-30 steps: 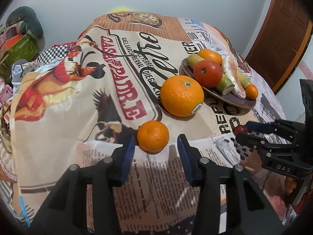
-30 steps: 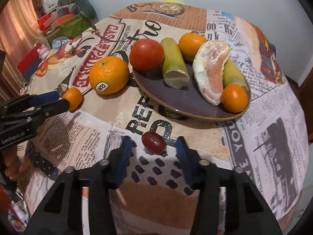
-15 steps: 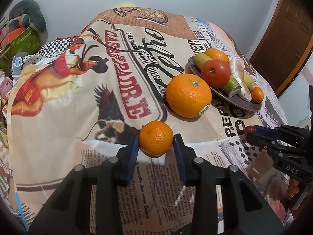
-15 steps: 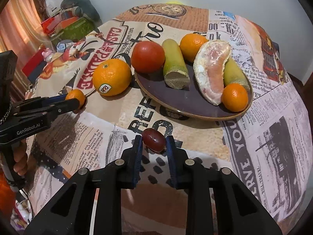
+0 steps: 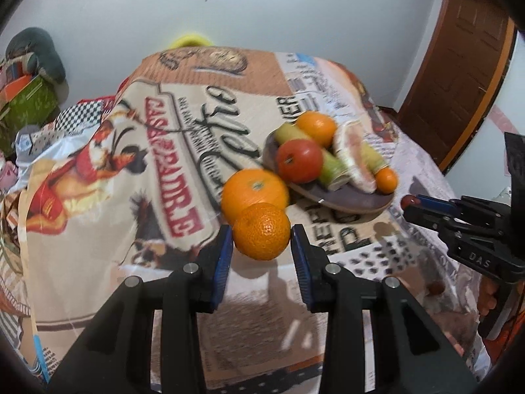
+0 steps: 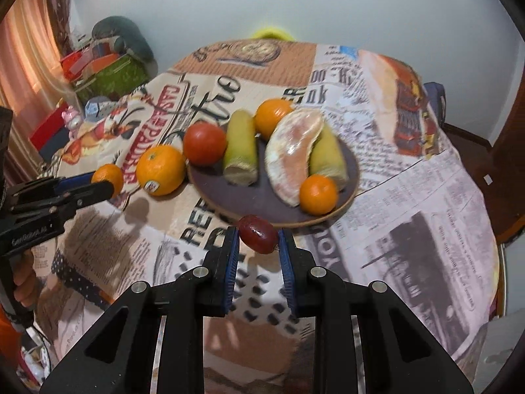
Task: Organize fruits
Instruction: 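Carry the mandarin and red date over the grey plate with both tools, then release the mandarin and red date onto the plate with both tools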
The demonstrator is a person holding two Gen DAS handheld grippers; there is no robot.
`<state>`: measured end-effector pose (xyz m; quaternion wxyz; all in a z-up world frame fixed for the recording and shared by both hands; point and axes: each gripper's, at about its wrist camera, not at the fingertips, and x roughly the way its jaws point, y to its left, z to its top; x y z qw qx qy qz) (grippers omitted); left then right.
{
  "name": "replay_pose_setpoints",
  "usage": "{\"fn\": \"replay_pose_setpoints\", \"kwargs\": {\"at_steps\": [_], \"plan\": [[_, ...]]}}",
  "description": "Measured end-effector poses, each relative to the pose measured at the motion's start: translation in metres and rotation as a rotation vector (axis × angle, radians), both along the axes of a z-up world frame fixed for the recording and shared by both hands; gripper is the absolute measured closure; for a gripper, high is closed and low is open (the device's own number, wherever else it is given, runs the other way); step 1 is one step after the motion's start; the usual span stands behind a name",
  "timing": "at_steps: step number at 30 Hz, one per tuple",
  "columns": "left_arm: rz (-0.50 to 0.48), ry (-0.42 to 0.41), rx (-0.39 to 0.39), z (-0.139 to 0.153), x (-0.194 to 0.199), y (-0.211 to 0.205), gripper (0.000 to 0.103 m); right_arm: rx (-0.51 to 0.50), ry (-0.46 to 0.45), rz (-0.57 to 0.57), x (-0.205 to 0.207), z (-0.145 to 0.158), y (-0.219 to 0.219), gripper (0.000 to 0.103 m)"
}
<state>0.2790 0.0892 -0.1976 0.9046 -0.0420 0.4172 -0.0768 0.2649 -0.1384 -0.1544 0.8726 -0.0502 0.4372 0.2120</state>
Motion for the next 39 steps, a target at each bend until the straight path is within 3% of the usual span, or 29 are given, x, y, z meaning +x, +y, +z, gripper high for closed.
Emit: {"fn": "replay_pose_setpoints", "kwargs": {"at_steps": [10,16,21,34,39], "plan": [[-0.056,-0.017,-0.010,0.010,0.030,-0.037,0.067,0.025,-0.042,-0.007,0.020,0.010,-0.007,0.080],[-0.084,0.002,-0.049,0.005,0.048,-0.053,0.067,0.006,-0.030,0.027,0.031,-0.002,0.002,0.080],[-0.103,0.012,-0.037,-0.002,0.056,-0.064,0.067,-0.001,-0.005,0.048,0.037,-0.015,0.007,0.080],[-0.109,0.048,-0.048,-0.012,0.067,-0.069,0.067,-0.017,0.036,0.079,0.044,-0.029,0.010,0.080],[-0.111,0.036,-0.041,-0.008,0.064,-0.069,0.067,-0.013,0.042,0.086,0.043,-0.029,0.011,0.073]]}}
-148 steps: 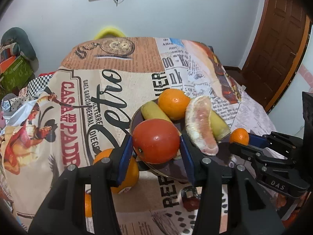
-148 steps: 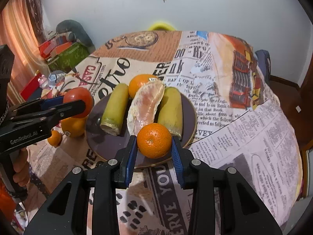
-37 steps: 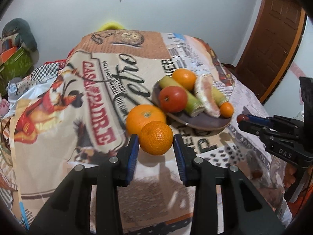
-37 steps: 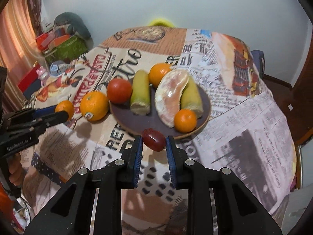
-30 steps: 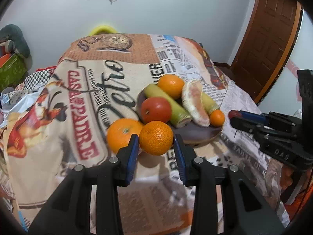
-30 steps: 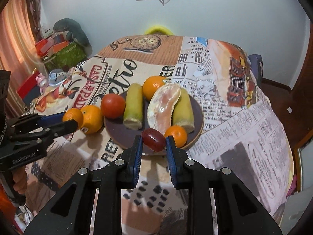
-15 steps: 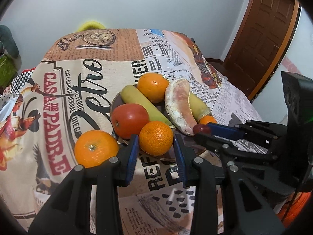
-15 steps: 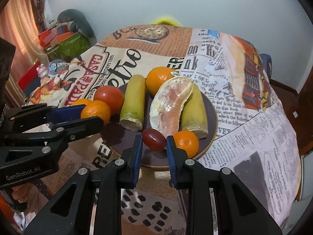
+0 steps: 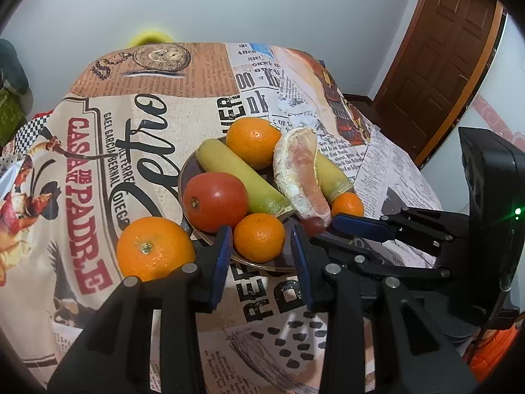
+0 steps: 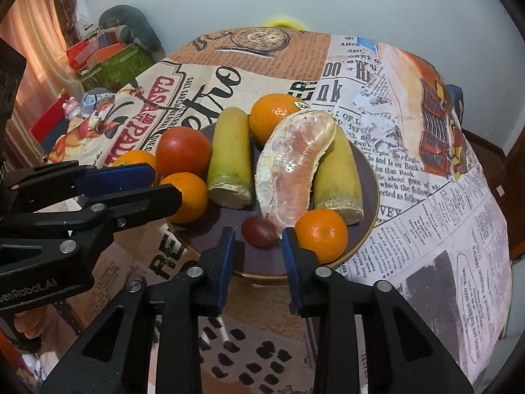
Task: Organize fruits
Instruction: 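Release the mandarin and red date onto the plate with both tools, then reach the left tool to the large orange and grasp it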
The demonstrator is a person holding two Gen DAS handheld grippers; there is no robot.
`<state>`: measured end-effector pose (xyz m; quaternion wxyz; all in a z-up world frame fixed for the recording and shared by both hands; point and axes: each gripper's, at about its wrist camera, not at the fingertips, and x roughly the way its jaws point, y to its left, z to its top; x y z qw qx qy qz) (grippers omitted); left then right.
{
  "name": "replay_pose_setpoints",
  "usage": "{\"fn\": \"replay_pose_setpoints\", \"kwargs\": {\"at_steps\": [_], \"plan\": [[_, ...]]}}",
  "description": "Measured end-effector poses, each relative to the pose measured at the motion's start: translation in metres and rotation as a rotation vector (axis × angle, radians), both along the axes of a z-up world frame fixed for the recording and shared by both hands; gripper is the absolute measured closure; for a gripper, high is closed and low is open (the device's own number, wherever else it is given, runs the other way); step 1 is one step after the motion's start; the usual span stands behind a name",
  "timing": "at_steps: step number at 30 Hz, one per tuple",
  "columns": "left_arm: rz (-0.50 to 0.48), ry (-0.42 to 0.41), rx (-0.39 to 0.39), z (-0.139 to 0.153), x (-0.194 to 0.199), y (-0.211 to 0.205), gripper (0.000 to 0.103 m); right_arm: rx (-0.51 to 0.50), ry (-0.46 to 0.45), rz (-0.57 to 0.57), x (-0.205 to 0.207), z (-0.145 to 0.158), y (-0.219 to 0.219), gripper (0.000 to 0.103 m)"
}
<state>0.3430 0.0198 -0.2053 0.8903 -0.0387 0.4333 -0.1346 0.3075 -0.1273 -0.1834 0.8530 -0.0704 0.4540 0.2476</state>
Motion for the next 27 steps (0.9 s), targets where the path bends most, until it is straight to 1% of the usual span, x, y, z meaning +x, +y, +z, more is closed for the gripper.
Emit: {"fn": "replay_pose_setpoints", "kwargs": {"at_steps": [3,6,8,10,11,12,14,16,18,20,23,25,27], "plan": [[0.007,-0.013,0.002,0.006,-0.006,0.004,0.067,-0.007,-0.010,-0.001,-0.003,0.003,-0.001,0.073],[0.021,-0.038,0.000,0.015,-0.016,0.013,0.067,0.007,-0.018,-0.007,-0.007,0.008,-0.005,0.073],[0.036,-0.049,0.010,0.021,-0.020,0.019,0.066,0.019,-0.025,-0.015,-0.009,0.012,-0.010,0.071],[0.061,-0.063,0.020,0.027,-0.023,0.028,0.063,0.025,-0.038,-0.029,-0.012,0.015,-0.015,0.066],[0.074,-0.068,0.025,0.028,-0.025,0.033,0.060,0.021,-0.044,-0.037,-0.013,0.015,-0.017,0.064],[0.087,-0.072,0.032,0.029,-0.026,0.039,0.056,0.013,-0.049,-0.046,-0.014,0.016,-0.019,0.064],[0.114,-0.075,0.051,0.029,-0.028,0.048,0.055,0.013,-0.049,-0.055,-0.016,0.016,-0.024,0.064],[0.132,-0.060,0.061,0.024,-0.028,0.057,0.054,0.020,-0.044,-0.062,-0.020,0.016,-0.030,0.064],[0.140,-0.039,0.056,0.017,-0.026,0.063,0.046,0.022,-0.039,-0.070,-0.022,0.015,-0.036,0.063],[0.142,-0.016,0.046,0.007,-0.021,0.066,0.042,0.023,-0.033,-0.081,-0.023,0.012,-0.040,0.061],[0.156,0.041,0.032,-0.010,-0.010,0.067,0.041,0.021,-0.029,-0.094,-0.022,0.009,-0.047,0.056],[0.160,0.062,0.028,-0.019,-0.003,0.066,0.041,0.017,-0.022,-0.104,-0.020,0.005,-0.051,0.055],[0.167,0.061,0.041,-0.025,0.001,0.064,0.036,0.021,-0.012,-0.110,-0.018,0.003,-0.054,0.055]]}}
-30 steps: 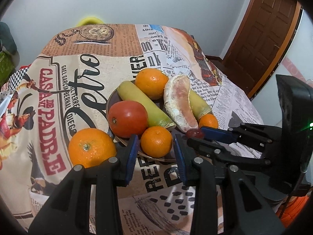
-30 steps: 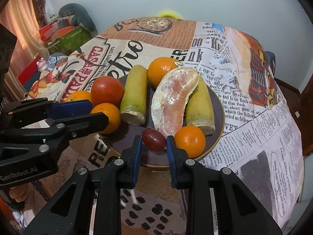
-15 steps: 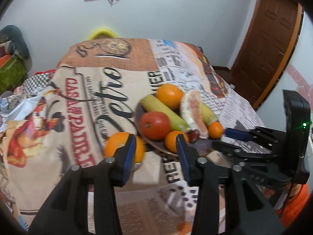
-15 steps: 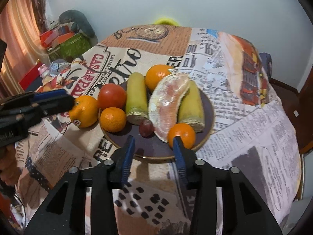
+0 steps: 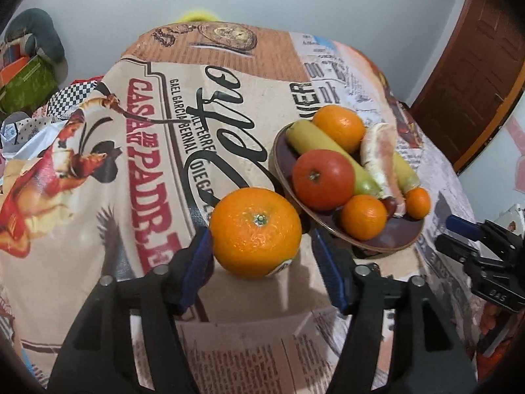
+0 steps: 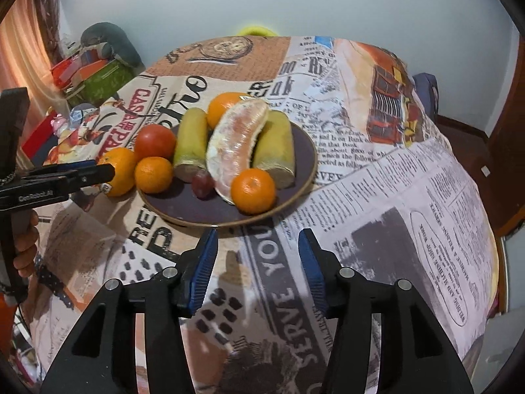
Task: Organize fruits
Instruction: 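Reach the left tool to the large orange and grasp it, then lift the large orange with the left tool while the right tool grasps another red date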
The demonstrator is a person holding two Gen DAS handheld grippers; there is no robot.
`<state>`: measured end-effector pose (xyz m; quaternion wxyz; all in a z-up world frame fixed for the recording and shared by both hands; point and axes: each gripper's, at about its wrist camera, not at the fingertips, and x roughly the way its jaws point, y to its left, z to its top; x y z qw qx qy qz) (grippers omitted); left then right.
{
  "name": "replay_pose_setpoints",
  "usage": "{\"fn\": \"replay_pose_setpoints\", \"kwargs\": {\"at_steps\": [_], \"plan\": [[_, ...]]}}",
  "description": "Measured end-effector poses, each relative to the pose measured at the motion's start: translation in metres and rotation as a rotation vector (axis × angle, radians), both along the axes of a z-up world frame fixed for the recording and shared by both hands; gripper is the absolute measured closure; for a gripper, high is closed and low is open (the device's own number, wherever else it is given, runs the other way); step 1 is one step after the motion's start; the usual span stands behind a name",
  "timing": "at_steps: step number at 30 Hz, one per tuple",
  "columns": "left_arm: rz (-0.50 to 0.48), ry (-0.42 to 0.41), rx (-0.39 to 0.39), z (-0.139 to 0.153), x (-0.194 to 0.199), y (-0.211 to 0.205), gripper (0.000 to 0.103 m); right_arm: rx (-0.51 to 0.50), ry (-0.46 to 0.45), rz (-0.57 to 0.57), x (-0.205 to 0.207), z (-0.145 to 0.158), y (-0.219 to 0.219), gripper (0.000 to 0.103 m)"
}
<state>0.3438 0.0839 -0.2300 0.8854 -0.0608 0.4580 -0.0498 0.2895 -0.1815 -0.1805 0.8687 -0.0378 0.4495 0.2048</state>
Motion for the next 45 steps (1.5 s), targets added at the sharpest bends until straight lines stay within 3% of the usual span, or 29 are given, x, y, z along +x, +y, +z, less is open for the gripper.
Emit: {"fn": "replay_pose_setpoints", "kwargs": {"at_steps": [4,10,14,23,34,36,45], "plan": [[0.008,0.000,0.029,-0.007,0.010,-0.004,0.036,-0.002,0.004,-0.009,0.002,-0.003,-0.005,0.055],[0.034,0.038,0.001,-0.020,0.022,0.000,0.038,-0.002,-0.001,-0.013,-0.003,0.001,-0.011,0.055],[0.050,0.036,0.056,-0.017,0.017,-0.005,0.038,-0.017,-0.013,-0.030,-0.013,0.010,-0.021,0.055],[0.023,-0.027,0.094,0.021,-0.043,-0.018,0.039,-0.025,-0.016,-0.055,-0.053,0.028,-0.046,0.055],[-0.028,-0.070,0.073,0.052,-0.129,-0.044,0.039,-0.014,0.067,0.023,-0.094,0.011,-0.034,0.056],[-0.033,-0.068,0.072,0.052,-0.135,-0.046,0.039,-0.020,0.086,0.039,-0.097,0.005,-0.030,0.063],[-0.049,-0.047,0.069,0.045,-0.143,-0.054,0.039,-0.010,0.161,0.037,-0.094,-0.024,-0.026,0.074]]}}
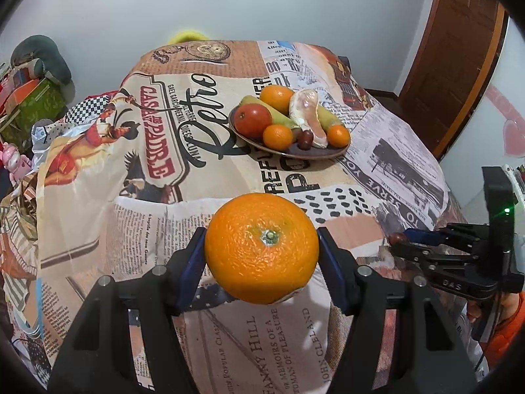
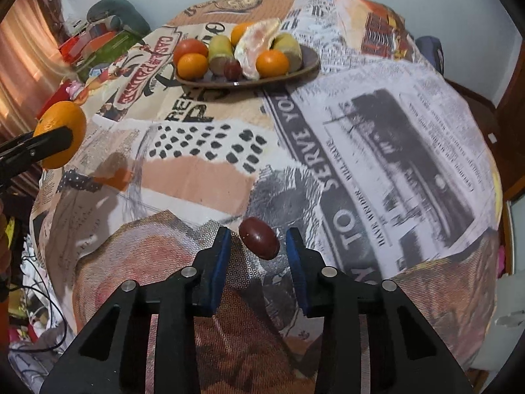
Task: Organize fruits
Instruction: 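Lift the large orange with the left tool while the right tool grasps another red date, then carry the orange and date over the plate and release both onto it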
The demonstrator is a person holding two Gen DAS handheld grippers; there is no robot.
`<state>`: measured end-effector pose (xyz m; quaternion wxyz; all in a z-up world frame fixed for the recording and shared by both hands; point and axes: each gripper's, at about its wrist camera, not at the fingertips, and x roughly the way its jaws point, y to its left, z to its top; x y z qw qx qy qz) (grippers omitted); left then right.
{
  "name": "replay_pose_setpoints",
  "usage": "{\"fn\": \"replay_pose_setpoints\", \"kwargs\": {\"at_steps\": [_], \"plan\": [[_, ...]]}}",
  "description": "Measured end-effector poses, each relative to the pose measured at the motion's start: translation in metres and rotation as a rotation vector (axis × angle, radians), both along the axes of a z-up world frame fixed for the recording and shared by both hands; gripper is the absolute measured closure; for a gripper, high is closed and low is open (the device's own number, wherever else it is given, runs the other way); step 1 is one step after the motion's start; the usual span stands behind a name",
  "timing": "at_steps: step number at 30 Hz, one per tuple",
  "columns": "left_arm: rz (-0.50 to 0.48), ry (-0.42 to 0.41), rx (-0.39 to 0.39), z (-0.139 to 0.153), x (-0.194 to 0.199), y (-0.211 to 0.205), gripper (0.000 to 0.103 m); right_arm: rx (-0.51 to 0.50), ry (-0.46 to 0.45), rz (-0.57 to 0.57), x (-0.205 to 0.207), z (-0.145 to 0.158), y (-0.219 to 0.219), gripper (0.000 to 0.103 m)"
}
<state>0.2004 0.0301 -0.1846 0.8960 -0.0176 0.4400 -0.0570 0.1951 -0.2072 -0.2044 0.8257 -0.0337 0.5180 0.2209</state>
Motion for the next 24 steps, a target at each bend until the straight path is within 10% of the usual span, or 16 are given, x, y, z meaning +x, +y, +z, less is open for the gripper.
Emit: {"fn": "replay_pose_setpoints", "kwargs": {"at_steps": [24], "plan": [[-0.043,-0.045,-0.009,0.012,0.042,-0.024,0.039,0.083,-0.192,-0.028,0.032,0.059,-0.002,0.082]]}}
